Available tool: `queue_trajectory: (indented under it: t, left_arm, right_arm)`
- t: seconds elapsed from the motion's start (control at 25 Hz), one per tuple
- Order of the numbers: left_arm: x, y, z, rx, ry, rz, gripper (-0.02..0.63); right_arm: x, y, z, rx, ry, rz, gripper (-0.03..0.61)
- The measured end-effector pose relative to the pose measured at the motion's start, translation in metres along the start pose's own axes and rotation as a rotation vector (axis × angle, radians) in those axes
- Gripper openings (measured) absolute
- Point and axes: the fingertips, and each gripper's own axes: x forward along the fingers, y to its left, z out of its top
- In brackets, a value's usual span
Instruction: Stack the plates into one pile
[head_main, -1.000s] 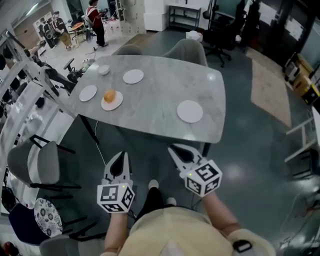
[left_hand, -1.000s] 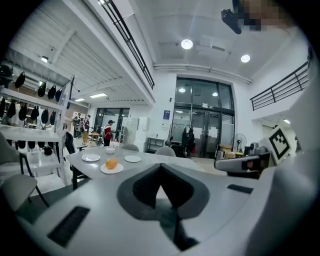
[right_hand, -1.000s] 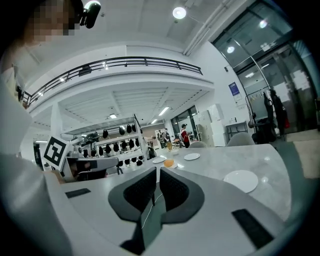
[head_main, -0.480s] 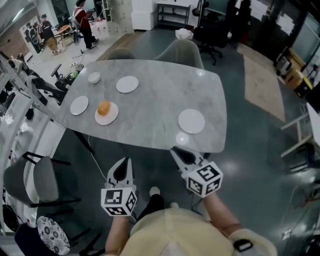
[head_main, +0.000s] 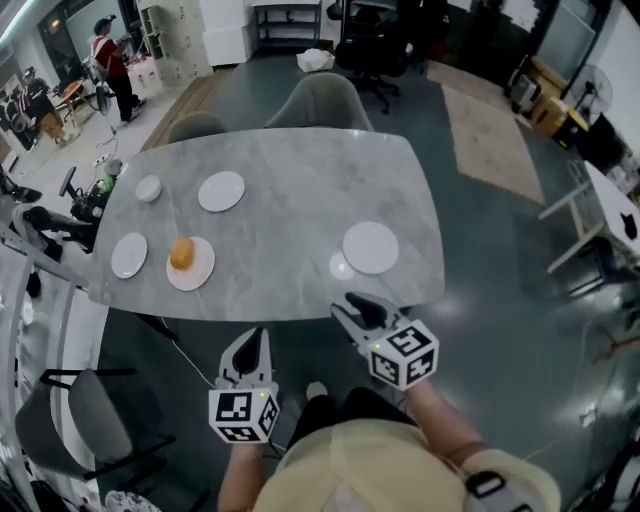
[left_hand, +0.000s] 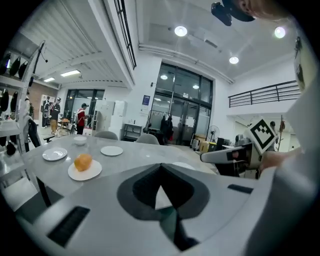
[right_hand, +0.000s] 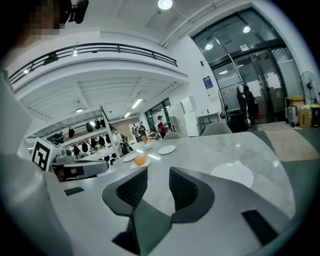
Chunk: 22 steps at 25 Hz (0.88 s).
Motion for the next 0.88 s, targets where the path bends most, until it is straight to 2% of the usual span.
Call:
queue_trajectory:
  t: [0.2,0.36,0.56,0.88]
  left_arm:
    - [0.030,-0.004,-0.001,-0.002,0.003,-0.098,-0.014]
    - [0.054,-0.013,-0.001,0.011,0.033,-0.145,-0.014]
    - [0.077,-0.021,0.001,0.030,0.070,-0.163,-0.013]
    - [0.141,-0.026,0.011,0.059,0.119,-0.169,-0.012]
  right_arm:
    - [-0.005,-0.032,-0.008,0.039,0.015,-0.109,0.117]
    - [-0.012,-0.063,-0.005,0.083,0.006,-0.192,0.117]
    - [-0.018,-0.102,-0.003,0.125,-0.009,-0.282,0.117]
    - [-0.002,-0.182,-0.008,0.201,0.033,-0.359,0.117]
